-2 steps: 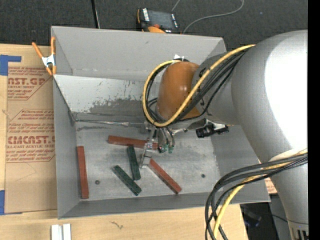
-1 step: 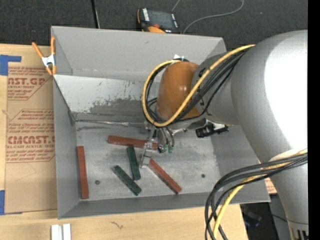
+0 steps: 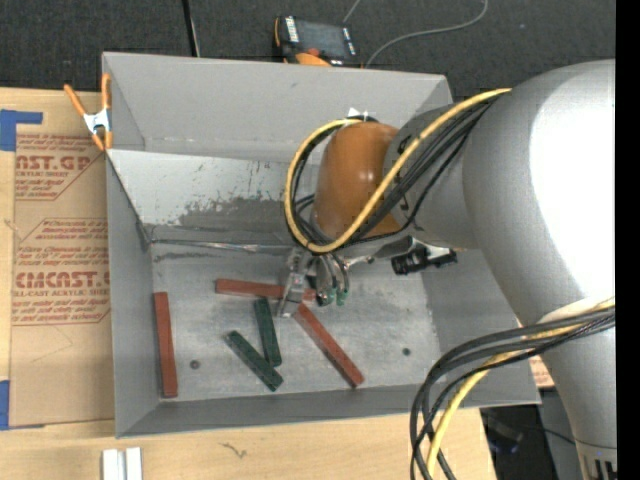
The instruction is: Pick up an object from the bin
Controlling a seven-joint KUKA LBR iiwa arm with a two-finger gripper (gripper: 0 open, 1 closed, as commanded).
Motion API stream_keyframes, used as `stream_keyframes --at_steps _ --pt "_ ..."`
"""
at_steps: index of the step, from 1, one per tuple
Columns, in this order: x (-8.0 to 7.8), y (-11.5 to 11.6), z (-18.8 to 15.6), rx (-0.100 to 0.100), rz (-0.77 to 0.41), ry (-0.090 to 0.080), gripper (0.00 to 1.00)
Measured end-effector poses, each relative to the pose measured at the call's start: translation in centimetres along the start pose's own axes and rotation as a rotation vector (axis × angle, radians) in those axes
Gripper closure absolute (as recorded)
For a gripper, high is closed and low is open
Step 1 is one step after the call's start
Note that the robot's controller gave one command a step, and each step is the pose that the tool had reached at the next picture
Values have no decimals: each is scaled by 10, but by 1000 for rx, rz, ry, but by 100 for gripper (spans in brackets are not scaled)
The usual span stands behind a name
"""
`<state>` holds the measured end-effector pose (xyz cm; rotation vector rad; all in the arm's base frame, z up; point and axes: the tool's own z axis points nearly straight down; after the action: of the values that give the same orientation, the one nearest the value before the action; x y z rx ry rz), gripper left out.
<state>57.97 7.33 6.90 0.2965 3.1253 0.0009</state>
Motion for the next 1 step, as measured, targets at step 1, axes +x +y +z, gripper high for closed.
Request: stream_keyframes --at_steps 1 --pt "0 0 -5 0 0 0 100"
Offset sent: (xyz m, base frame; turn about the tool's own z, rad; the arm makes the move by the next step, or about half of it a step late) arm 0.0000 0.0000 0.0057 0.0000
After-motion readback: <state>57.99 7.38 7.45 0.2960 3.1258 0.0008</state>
